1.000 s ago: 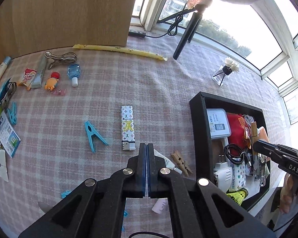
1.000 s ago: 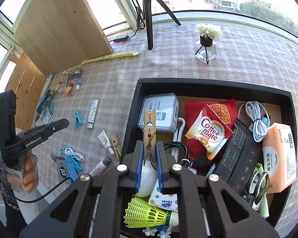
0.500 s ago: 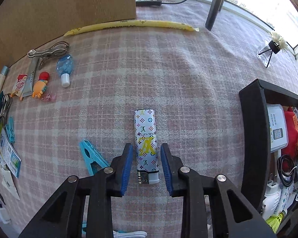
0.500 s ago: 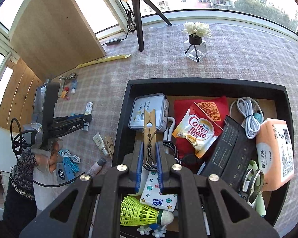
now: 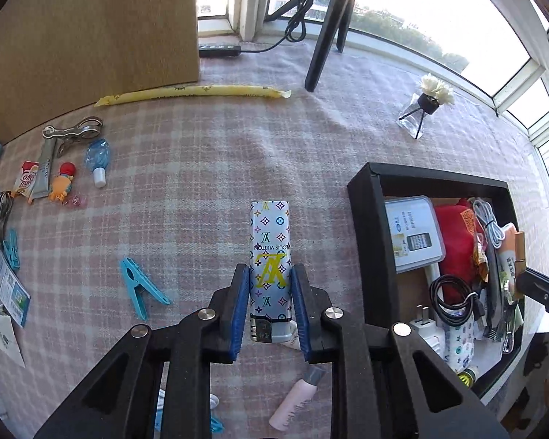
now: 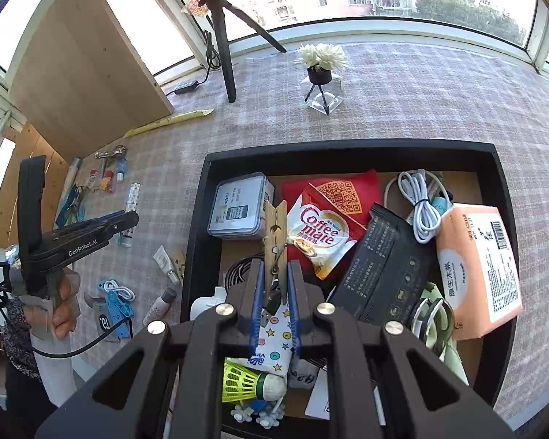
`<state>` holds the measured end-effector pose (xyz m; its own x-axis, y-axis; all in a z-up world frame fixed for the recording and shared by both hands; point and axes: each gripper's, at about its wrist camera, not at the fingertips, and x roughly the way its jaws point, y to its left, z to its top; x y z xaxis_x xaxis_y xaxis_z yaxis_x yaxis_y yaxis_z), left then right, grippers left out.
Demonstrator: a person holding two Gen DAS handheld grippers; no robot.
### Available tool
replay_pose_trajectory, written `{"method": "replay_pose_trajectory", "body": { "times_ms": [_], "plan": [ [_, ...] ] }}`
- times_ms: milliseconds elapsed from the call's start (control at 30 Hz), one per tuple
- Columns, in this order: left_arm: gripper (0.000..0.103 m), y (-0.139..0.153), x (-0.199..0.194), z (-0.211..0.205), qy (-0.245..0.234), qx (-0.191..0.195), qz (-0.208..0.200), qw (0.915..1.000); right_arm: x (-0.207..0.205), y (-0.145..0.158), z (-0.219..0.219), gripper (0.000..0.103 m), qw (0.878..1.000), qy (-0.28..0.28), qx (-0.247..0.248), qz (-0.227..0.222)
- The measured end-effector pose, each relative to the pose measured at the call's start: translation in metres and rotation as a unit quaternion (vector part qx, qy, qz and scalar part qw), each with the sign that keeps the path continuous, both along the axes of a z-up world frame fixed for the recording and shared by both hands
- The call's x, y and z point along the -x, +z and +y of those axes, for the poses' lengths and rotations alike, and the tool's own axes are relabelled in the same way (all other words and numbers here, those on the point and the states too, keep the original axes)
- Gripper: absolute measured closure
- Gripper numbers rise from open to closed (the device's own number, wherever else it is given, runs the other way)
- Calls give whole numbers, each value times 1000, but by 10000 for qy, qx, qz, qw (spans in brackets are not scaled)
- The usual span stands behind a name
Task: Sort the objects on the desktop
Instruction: 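Carry the clothespin into the tray and open the right tool while the left tool lifts the tube, then withdraw both open tools from the tray back toward the table items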
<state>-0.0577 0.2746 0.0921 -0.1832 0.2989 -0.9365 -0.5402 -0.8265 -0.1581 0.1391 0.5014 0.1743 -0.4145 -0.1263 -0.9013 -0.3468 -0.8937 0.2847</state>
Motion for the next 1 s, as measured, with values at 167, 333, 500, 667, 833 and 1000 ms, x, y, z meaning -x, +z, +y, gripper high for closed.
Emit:
{"method": "replay_pose_trajectory", "body": {
  "times_ms": [167, 333, 500, 667, 833, 1000],
  "plan": [
    [81, 23, -30, 32, -482, -466, -82, 9977, -19, 1, 3, 90, 9999, -59, -79, -54],
    [81, 34, -60, 66, -925, -702, -125, 9932, -30, 1, 14, 90, 9997, -201, -101, -85],
    [75, 39, -86, 86, -1323, -717, -109, 9885, -38, 3, 19, 79, 9995, -277, -97, -111],
    [46, 43, -92, 81, -1293, -615, 155, 9896, -36, 6, 11, 68, 9997, -188, -148, -50],
    [47, 41, -82, 56, -997, -565, 247, 9931, -26, 6, -2, 67, 9999, 24, -121, -37],
    [48, 29, -63, 15, -507, -473, 179, 9974, -10, 5, -23, 65, 9992, 377, -102, -42]
  ]
}}
